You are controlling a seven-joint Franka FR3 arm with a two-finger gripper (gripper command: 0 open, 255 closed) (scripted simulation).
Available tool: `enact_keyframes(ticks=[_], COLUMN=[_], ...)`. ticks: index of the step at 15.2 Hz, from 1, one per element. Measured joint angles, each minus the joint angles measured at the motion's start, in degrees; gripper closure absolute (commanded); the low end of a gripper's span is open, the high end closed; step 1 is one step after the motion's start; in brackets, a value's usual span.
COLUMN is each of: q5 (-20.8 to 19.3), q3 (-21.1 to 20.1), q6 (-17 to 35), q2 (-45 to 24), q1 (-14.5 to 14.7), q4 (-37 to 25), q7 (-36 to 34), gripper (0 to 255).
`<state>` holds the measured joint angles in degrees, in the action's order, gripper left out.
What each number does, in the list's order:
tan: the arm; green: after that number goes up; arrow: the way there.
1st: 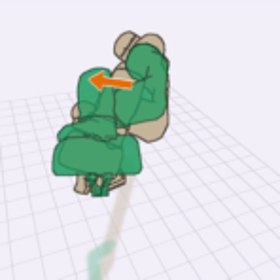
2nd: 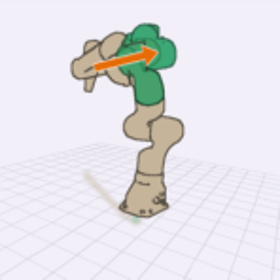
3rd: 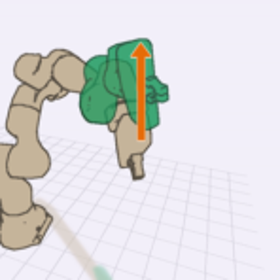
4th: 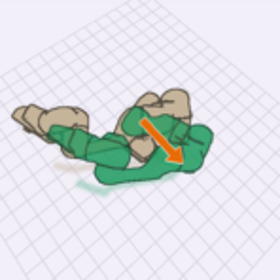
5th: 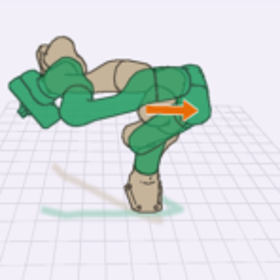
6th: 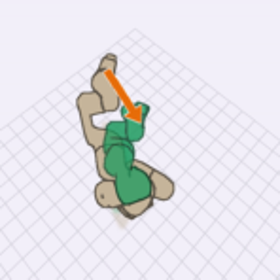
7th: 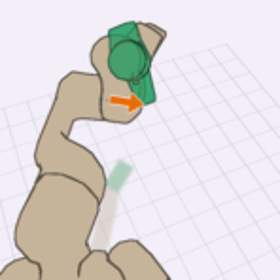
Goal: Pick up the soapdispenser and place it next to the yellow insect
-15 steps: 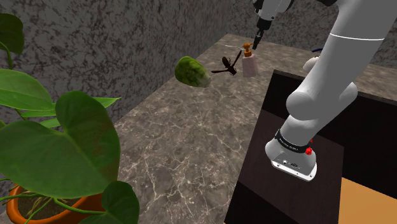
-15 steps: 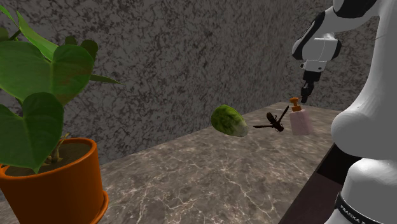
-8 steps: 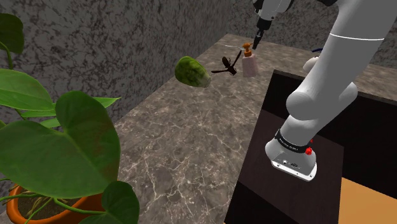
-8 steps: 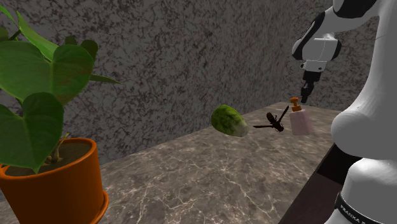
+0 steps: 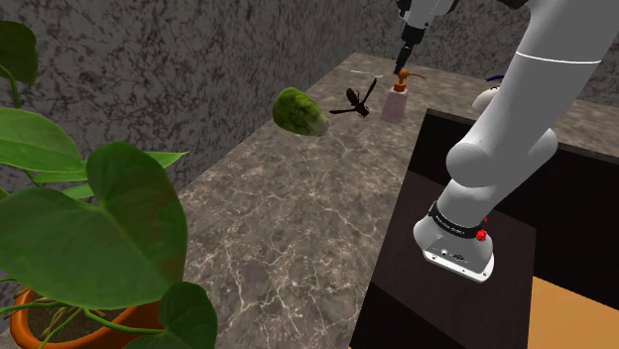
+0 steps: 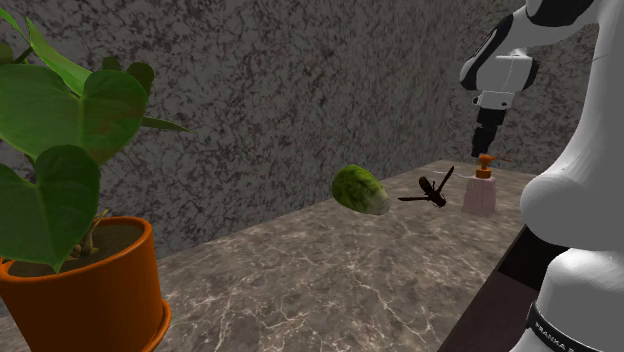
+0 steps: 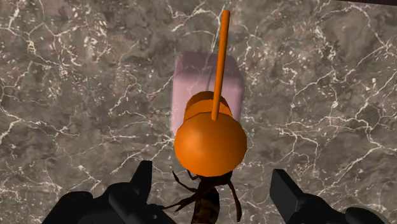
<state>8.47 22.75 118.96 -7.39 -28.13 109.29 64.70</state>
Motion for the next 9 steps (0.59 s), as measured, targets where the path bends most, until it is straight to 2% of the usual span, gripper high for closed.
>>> enact_keyframes(ticks=[3, 9], q5=[-0.7, -1.0], q3=[0.1, 0.2], q6=[-3.7, -4.5], q2=[1.1, 1.6], q1=[0.0, -0.1], q4=[-2.8, -3.1], q7=[-0.6, -0.6], gripper=[0, 0])
